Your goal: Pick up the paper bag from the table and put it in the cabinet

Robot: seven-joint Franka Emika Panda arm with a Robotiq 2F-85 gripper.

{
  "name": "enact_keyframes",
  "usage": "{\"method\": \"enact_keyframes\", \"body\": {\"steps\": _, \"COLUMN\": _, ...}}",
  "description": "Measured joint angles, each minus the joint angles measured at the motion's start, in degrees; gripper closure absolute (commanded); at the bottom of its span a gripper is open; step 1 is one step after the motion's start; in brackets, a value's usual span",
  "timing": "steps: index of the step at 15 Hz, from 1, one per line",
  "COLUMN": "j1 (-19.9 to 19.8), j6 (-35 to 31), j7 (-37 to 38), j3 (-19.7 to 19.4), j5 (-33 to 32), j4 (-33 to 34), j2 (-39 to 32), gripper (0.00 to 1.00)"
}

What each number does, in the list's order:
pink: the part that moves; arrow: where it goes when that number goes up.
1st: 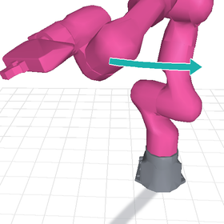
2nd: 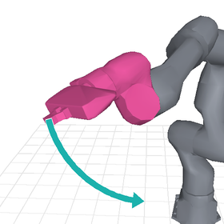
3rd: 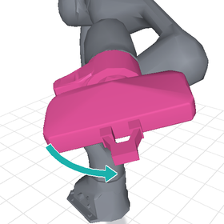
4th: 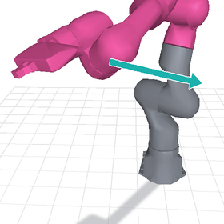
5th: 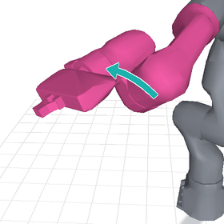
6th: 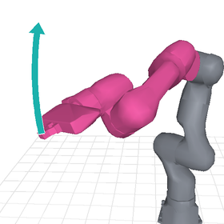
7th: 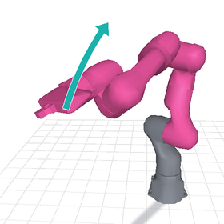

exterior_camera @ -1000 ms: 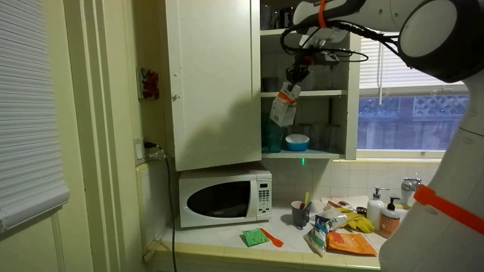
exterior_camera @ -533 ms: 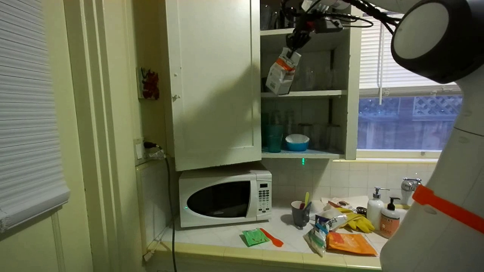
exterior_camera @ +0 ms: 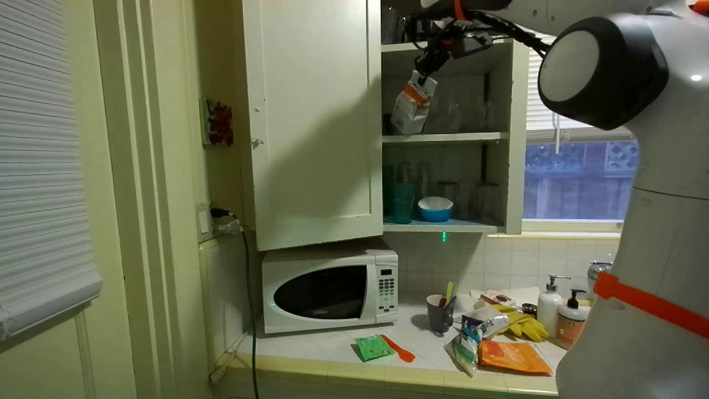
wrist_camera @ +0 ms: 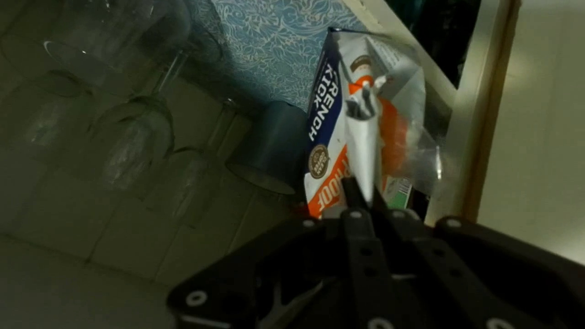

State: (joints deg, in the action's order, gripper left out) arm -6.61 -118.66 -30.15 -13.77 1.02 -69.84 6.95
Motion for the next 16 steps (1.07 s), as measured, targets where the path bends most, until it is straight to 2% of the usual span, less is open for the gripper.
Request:
{"method": "enact_keyframes", "body": {"steps": 1, "j1": 0.0, "j6": -1.2, "j7": -0.2, "j3": -0.1, "j5": 0.0, "j4": 0.6, "j2": -1.1, "gripper": 0.99}}
{"method": "enact_keyframes", "body": {"steps": 2, "j1": 0.0, "j6": -1.9, "j7": -0.4, "j3": -0.1, "j5": 0.0, "j4": 1.4, "j2": -2.2, "gripper": 0.72}}
{"method": "enact_keyframes", "body": {"steps": 4, "j1": -0.1, "j6": -2.7, "j7": -0.8, "j3": -0.2, "j5": 0.0, "j4": 3.0, "j2": -4.0, "gripper": 0.64}}
{"method": "enact_keyframes", "body": {"steps": 12, "j1": -0.6, "j6": -6.4, "j7": -2.9, "j3": -1.1, "j5": -0.7, "j4": 8.3, "j2": -9.3, "gripper": 0.05}}
{"method": "enact_keyframes", "body": {"steps": 13, "j1": -0.6, "j6": -8.4, "j7": -3.7, "j3": -1.1, "j5": -0.7, "j4": 8.4, "j2": -9.7, "gripper": 0.0}}
{"method": "enact_keyframes", "body": {"steps": 16, "j1": -0.5, "j6": -13.4, "j7": -4.0, "j3": -1.0, "j5": -0.9, "j4": 8.8, "j2": -9.9, "gripper": 0.0}}
